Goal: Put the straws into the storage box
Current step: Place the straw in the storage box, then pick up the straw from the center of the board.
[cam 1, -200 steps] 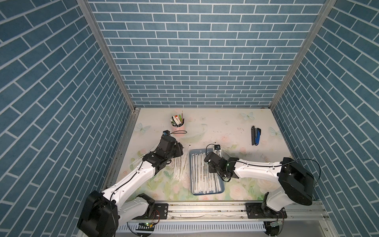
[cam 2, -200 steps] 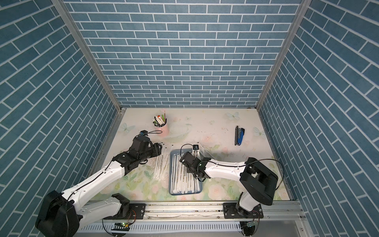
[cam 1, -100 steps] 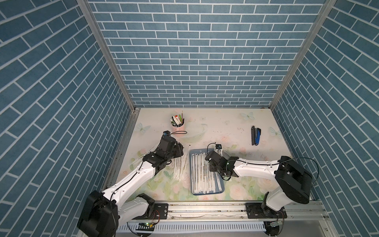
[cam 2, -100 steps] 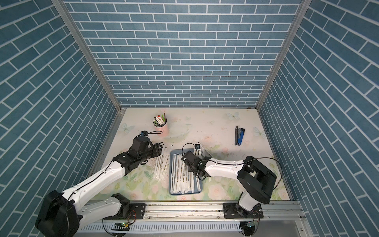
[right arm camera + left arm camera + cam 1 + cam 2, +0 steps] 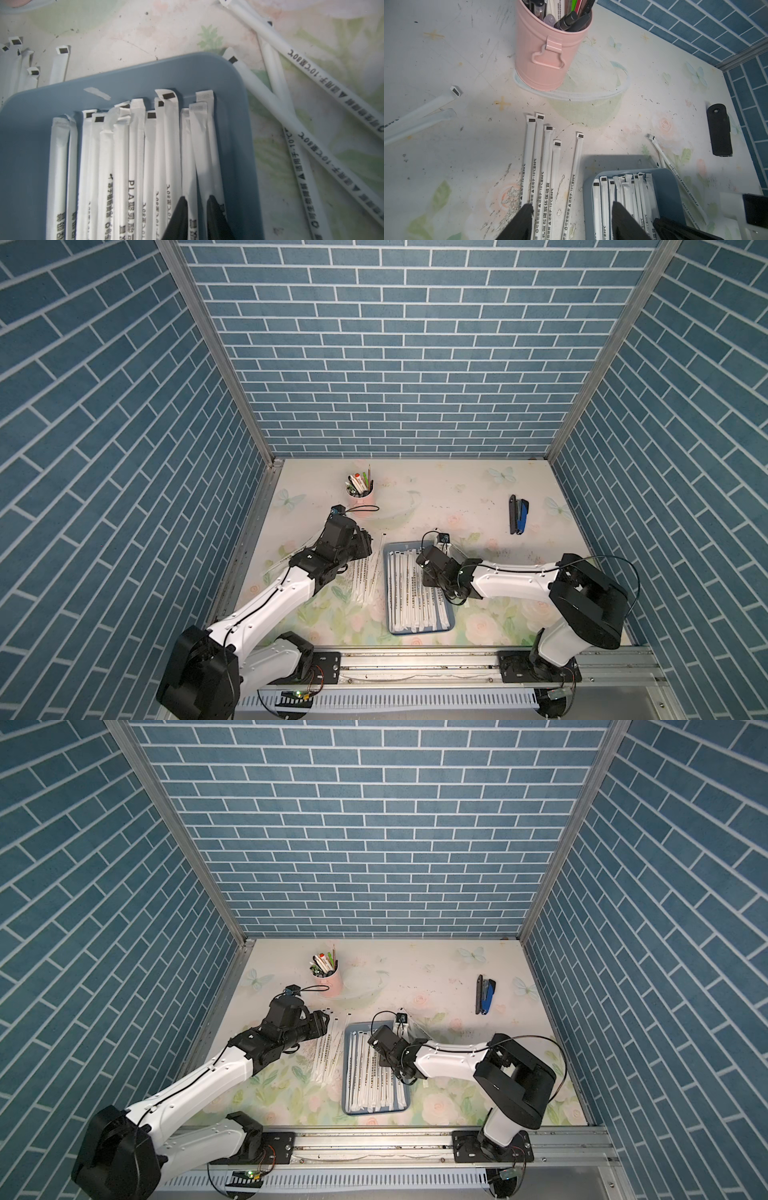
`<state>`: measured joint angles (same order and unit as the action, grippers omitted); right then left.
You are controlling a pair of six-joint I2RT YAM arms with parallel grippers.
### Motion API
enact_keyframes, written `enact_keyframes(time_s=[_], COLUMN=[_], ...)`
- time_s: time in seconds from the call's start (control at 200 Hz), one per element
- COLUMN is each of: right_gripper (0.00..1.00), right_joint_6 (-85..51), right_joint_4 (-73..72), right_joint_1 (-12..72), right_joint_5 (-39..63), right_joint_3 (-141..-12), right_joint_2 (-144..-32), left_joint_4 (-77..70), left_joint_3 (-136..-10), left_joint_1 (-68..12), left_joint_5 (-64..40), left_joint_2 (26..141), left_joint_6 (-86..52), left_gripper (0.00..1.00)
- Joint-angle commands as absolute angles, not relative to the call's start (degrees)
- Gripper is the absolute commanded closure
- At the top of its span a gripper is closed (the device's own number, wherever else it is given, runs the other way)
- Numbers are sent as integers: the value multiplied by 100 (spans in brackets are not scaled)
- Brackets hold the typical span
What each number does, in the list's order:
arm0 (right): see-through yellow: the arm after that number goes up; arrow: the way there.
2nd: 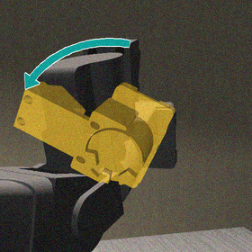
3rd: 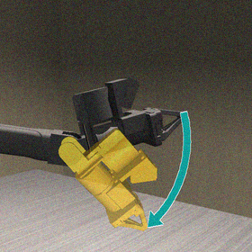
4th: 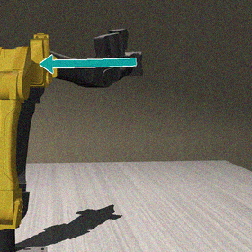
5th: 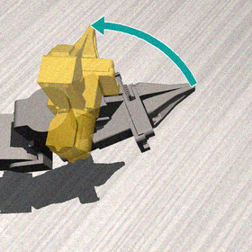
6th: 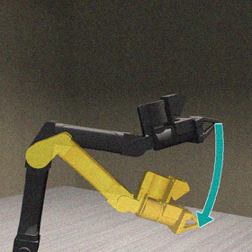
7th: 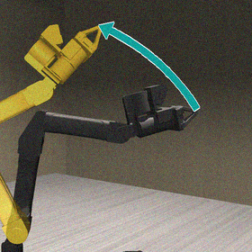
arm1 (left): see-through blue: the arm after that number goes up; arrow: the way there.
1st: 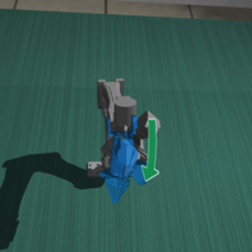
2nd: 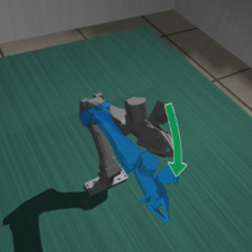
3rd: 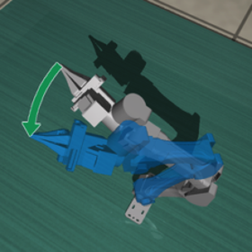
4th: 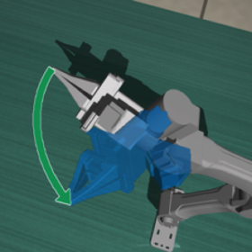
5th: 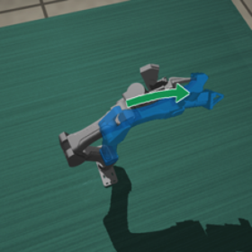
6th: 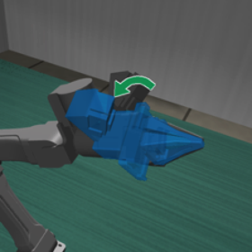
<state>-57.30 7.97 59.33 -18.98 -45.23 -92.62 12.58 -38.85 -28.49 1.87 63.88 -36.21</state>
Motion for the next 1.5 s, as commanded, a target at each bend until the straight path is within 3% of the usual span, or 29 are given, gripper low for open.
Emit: enact_keyframes(time_s=[0.0,0.29,0.525,0.61,0.745,0.84,0.955,1.19,1.34,1.495], right_gripper=[80,75,72,72,70,70,70,70,70,70], right_joint_6=[-6059,-5624,-3740,-3261,-3185,-3297,-3292,-3074,-3027,-3032], right_joint_4=[687,1151,1596,1694,1487,1220,1022,1049,950,871], right_joint_1=[5917,5545,4341,3884,3718,3701,3685,3453,3358,3331], right_joint_5=[-1861,-1739,-1356,-1072,-968,-793,-671,-728,-613,-580], right_joint_3=[-4447,-4529,-4423,-4446,-4423,-4324,-4220,-4059,-3991,-3921], right_joint_2=[-9242,-8407,-7501,-7391,-7317,-7386,-7461,-7236,-7261,-7288], left_joint_4=[1325,1568,1447,1347,1375,1483,1132,1144,1139,804], left_joint_3=[-3902,-4130,-3822,-3613,-3565,-3625,-3698,-4066,-3976,-3810], left_joint_1=[-2830,-2826,-2682,-2585,-2502,-2040,-1565,-2567,-2781,-3176], left_joint_5=[226,556,904,907,1109,1324,690,309,235,-312], left_joint_2=[6373,6348,6331,6473,6864,7099,7427,7897,7971,7905], left_joint_6=[-3508,-3264,-3313,-3380,-3384,-3320,-3122,-3138,-3186,-3241], left_gripper=[36,36,38,43,60,61,59,56,66,67])
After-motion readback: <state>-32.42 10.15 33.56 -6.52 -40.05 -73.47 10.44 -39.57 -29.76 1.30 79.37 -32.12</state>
